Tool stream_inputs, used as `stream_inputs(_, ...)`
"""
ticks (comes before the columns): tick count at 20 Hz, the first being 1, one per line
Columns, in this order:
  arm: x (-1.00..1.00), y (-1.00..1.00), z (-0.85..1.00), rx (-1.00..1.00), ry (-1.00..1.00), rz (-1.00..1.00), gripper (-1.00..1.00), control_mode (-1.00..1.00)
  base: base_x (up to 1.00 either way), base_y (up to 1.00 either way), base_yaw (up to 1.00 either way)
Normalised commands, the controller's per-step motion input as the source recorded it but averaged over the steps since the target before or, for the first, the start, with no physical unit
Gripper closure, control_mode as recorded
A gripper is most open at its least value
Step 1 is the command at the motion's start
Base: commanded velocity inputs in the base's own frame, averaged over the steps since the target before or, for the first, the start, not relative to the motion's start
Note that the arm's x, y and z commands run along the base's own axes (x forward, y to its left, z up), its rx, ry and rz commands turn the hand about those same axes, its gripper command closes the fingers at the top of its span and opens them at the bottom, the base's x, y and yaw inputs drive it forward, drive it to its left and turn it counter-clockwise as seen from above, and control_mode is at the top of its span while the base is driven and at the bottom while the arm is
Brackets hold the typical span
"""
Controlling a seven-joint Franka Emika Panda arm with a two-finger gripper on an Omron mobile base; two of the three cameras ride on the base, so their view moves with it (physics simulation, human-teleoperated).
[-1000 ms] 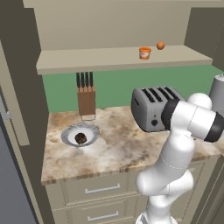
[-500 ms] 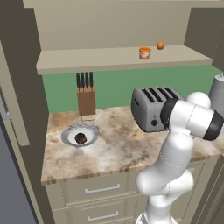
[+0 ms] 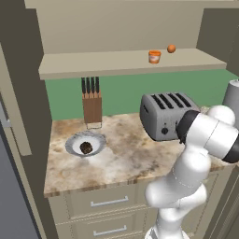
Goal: Pick the avocado and bread from the counter and place them on the plate. Then pick the jam from the cabinet and place it next to the plate. Lastly close the cabinet door.
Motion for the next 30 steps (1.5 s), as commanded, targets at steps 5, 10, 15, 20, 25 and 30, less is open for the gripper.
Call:
stream_inputs(5, -0.23, 0.22, 0.59, 0.00, -0.07, -0.03, 1.00, -1.00, 0.00, 0.00, 0.00)
stream_inputs(10, -0.16, 0.46, 0.78, 0.00, 0.06, 0.00, 1.00, -1.00, 0.00, 0.00, 0.00)
stream_inputs(15, -0.33, 0.47, 0.55, -0.01, 0.13, -0.02, 1.00, -1.00, 0.00, 0.00, 0.00)
stream_inputs(20, -0.16, 0.38, 0.28, -0.15, 0.02, -0.07, 1.00, -1.00, 0.00, 0.00, 0.00)
stream_inputs(25, 0.00, 0.76, 0.15, 0.00, 0.05, 0.00, 1.00, -1.00, 0.00, 0.00, 0.00)
stream_inputs(30, -0.02, 0.79, 0.10, 0.01, 0.06, 0.00, 1.00, -1.00, 0.00, 0.00, 0.00)
